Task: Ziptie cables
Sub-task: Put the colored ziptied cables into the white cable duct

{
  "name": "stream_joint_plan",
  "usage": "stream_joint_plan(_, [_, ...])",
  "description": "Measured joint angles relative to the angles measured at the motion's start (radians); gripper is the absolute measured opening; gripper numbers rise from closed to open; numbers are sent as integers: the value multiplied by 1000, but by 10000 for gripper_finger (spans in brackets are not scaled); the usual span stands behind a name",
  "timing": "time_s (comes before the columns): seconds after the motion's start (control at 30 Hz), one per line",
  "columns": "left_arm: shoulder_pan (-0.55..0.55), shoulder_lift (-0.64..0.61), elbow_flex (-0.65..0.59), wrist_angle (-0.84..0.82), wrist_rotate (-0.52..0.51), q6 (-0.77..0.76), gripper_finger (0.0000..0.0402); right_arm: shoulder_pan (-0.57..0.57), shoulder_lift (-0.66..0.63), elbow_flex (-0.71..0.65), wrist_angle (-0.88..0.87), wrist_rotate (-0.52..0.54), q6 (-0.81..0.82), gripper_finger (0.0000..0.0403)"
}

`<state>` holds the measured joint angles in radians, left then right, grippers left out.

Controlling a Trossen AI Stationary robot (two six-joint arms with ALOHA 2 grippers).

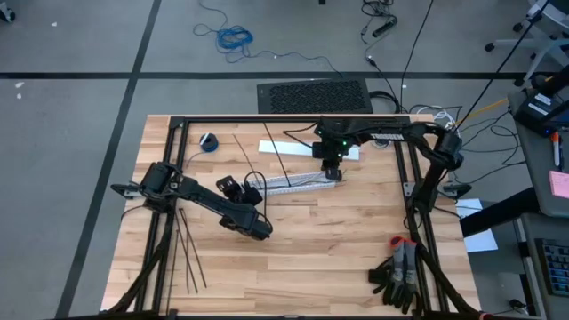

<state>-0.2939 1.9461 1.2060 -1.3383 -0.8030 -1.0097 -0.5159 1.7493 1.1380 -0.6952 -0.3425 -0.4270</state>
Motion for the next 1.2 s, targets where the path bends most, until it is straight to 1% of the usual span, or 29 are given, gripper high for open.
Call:
stream_joint_plan(0.1, [0,0,0,1,0,-2,154,10,-53,4,-43,-70,2,0])
stream_joint_plan(0.17, [0,0,0,6,0,-3,154,17,-89,4,-85,-136,8,0])
stream_joint_plan(0.23, [0,0,0,15,0,-3,154,32,-126,4,-122,-157,6,0])
stream_joint_plan(0.3, [0,0,0,26,-1,-3,154,45,-160,2,-108,-123,10,0])
stream_joint_plan(0.33, [0,0,0,27,-5,-3,154,52,-175,-2,-78,-88,28,0])
stream_joint_plan(0.4, [0,0,0,28,-13,-3,154,61,-190,-2,-11,19,66,0])
stream_joint_plan(0.47, [0,0,0,31,-14,-4,154,61,-191,-2,15,148,80,0])
stream_joint_plan(0.5, [0,0,0,33,-14,-4,154,55,-189,-3,19,193,78,0])
stream_joint_plan(0.53, [0,0,0,33,-13,-5,154,48,-183,-3,21,212,67,0])
stream_joint_plan(0.77, [-1,0,0,56,-13,-5,154,-27,-112,-4,29,206,-5,0])
stream_joint_plan(0.83, [-1,0,0,56,-13,-5,154,-44,-81,-4,28,178,-29,0])
stream_joint_plan(0.9, [-1,0,0,56,-13,-5,154,-57,-53,-4,26,126,-47,0])
stream_joint_plan(0.97, [-1,0,0,56,-14,-5,154,-66,-25,-4,24,103,-51,0])
stream_joint_plan(1.07, [-1,0,0,56,-13,-4,154,-70,16,-4,2,102,-56,0])
stream_joint_plan(1.2, [-1,0,0,56,-13,-4,154,-70,50,-4,-70,94,-54,0])
